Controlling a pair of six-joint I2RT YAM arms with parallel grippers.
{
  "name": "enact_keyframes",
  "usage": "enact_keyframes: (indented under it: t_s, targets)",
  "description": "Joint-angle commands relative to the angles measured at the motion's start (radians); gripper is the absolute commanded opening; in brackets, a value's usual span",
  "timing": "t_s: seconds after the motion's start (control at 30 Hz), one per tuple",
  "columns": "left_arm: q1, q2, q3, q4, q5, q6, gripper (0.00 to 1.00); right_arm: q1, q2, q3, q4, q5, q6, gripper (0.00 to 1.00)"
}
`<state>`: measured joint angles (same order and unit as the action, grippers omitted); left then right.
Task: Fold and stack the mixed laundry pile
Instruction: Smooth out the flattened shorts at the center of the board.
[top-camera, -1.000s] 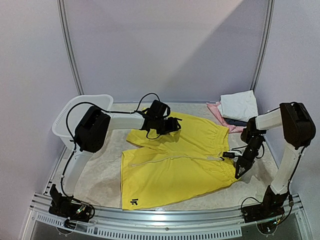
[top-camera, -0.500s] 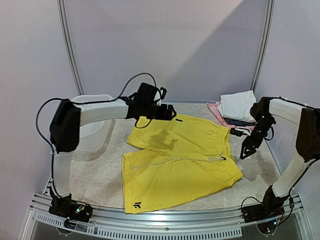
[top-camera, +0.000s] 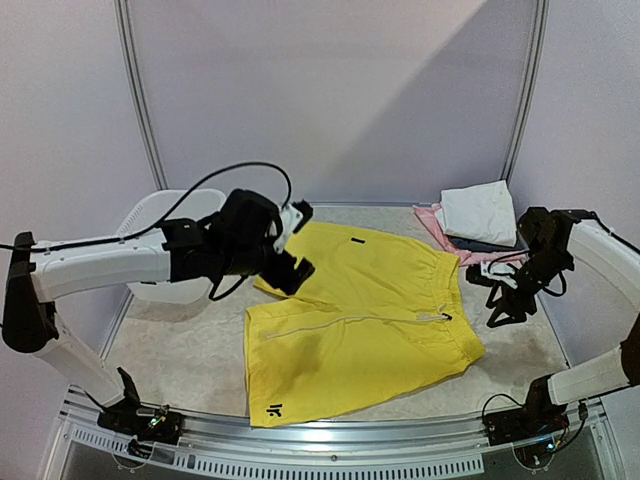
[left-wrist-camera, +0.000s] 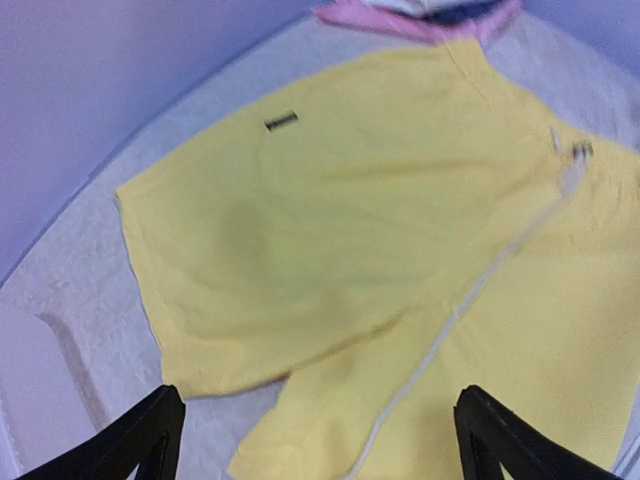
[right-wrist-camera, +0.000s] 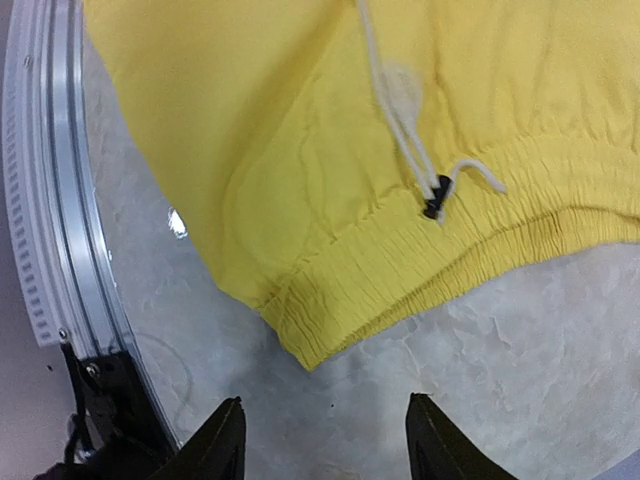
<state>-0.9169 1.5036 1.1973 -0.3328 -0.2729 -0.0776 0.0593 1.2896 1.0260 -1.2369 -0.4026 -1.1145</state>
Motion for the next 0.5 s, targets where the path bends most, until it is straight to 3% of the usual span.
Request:
enact_keyframes:
  t_s: [0.0, 0.17, 0.47]
  targets:
    - [-0.124, -0.112, -0.096, -0.21, 0.015, 0.117, 0.92, 0.132, -0.124, -0.098, 0.012, 0.021, -0.3, 0.52]
    - [-0.258, -0.179, -0.166, -0.355, 0.034, 0.188, 0.84, 0.277, -0.213, -0.213, 0.08, 0.174, -0.351, 0.48]
    - [-0.455, -0.097, -0.233, -0.478, 0.05, 0.191, 0.71, 0.331, -0.143, -0.356, 0.293, 0.312, -0.439, 0.41]
